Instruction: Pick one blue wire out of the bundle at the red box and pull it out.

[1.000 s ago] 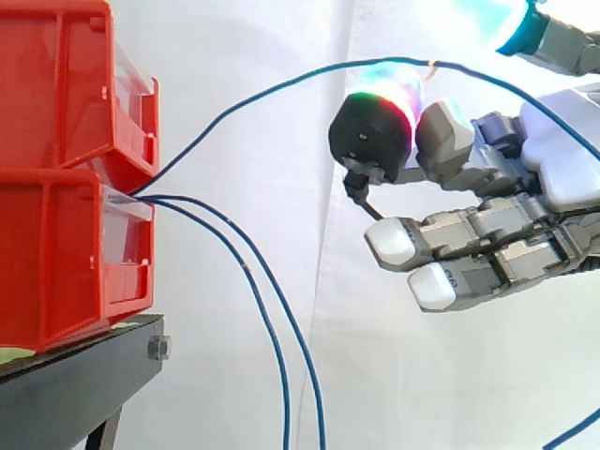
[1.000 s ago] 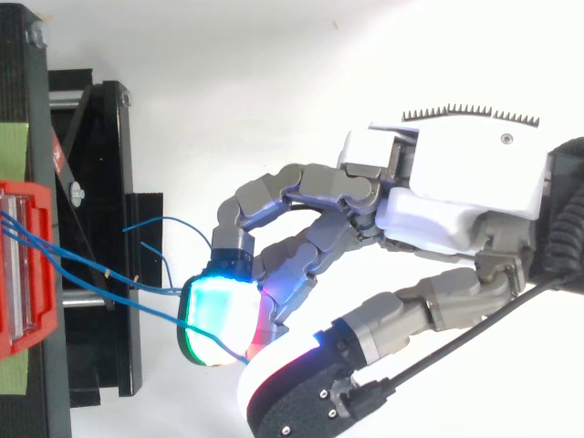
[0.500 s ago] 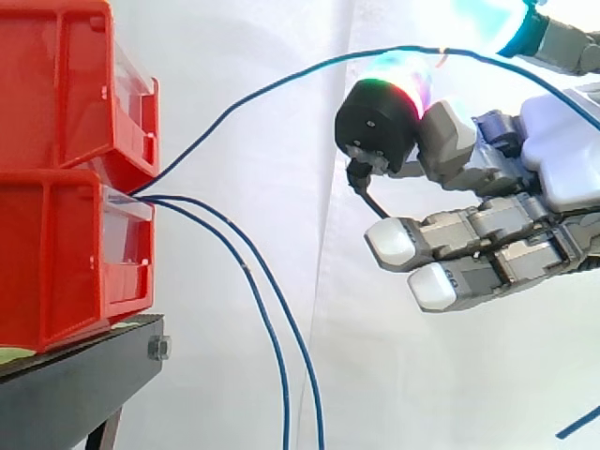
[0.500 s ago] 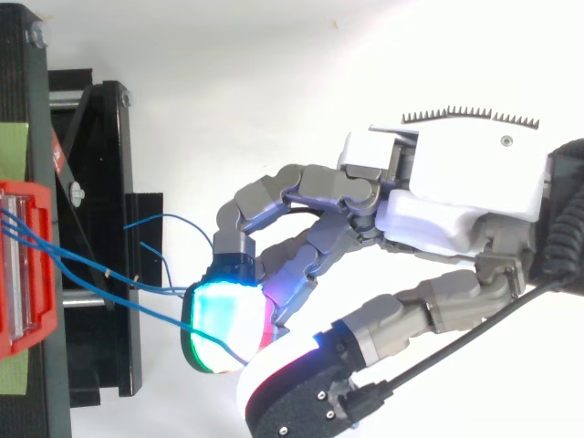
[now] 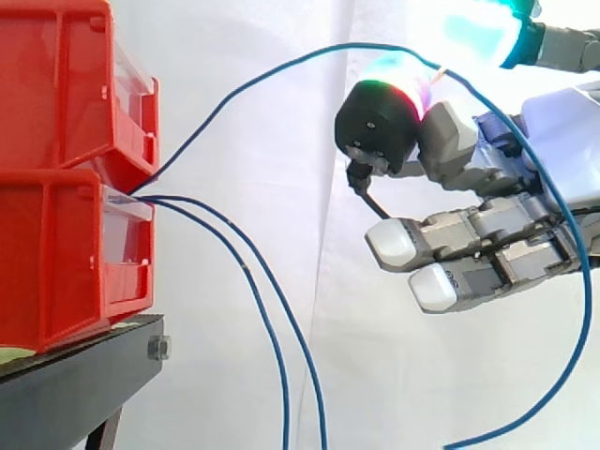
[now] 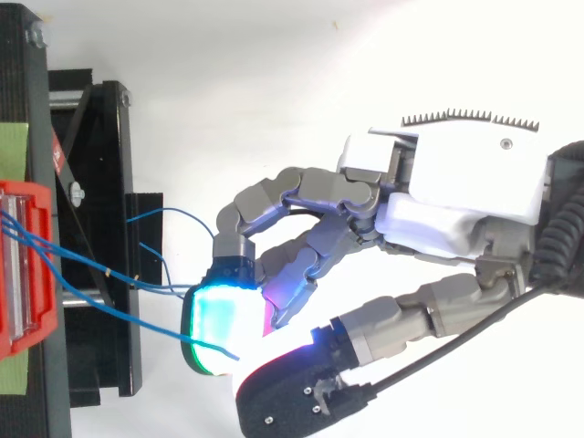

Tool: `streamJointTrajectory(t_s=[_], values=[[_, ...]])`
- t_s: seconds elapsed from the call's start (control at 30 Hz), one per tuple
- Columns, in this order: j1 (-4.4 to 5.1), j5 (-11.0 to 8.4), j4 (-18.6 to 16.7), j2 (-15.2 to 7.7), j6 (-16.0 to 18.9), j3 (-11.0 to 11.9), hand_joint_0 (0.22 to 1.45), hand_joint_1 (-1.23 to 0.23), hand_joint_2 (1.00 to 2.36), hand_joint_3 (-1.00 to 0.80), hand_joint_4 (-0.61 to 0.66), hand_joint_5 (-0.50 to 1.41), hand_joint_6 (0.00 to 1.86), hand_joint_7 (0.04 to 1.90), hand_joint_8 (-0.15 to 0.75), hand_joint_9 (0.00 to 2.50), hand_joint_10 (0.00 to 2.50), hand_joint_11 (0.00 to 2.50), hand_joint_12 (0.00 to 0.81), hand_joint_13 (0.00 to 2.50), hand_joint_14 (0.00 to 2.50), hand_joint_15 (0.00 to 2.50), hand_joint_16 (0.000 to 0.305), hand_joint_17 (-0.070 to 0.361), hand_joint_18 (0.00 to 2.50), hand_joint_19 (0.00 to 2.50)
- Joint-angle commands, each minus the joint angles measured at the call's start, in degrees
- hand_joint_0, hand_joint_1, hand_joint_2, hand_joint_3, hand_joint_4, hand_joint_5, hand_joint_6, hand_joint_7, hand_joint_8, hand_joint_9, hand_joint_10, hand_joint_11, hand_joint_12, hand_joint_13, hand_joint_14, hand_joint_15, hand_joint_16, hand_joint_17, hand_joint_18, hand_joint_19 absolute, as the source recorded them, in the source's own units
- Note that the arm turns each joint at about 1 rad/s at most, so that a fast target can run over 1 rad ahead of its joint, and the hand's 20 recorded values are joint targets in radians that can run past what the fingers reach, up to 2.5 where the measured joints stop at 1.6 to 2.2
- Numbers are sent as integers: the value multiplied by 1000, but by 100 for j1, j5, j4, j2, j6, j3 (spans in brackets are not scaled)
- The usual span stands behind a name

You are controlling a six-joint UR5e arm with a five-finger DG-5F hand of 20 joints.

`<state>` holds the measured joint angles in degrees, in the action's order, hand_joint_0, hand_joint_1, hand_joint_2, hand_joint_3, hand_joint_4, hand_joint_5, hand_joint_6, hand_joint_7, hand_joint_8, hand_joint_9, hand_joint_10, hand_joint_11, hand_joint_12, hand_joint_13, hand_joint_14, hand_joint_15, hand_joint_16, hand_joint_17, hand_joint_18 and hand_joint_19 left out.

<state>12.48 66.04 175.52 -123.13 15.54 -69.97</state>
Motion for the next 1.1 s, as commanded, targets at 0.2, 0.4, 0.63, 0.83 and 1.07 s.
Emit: streamJointTrajectory(t_s=[0.2,0.4,0.63,0.83,1.07], values=[[17,-4,0,0,-7,1,604,-909,1023,-87,-66,-68,906,1017,242,1096,26,718,378,631,19,447,58,131,387,523],[26,-13,0,0,-24,1,608,-921,1017,-4,-131,-56,909,1001,247,1157,26,681,394,676,19,437,64,145,447,500],[52,-13,44,0,-174,1,600,-942,1001,55,-201,-37,892,1006,222,1256,21,593,408,727,16,399,71,159,519,475],[44,-21,44,0,-367,1,582,-951,1082,61,-208,-26,881,1035,206,1264,20,526,406,730,17,390,71,160,520,464],[88,-21,70,0,-868,1,569,-956,1132,46,-204,-22,876,1031,214,1124,17,394,420,647,15,349,71,159,467,437]])
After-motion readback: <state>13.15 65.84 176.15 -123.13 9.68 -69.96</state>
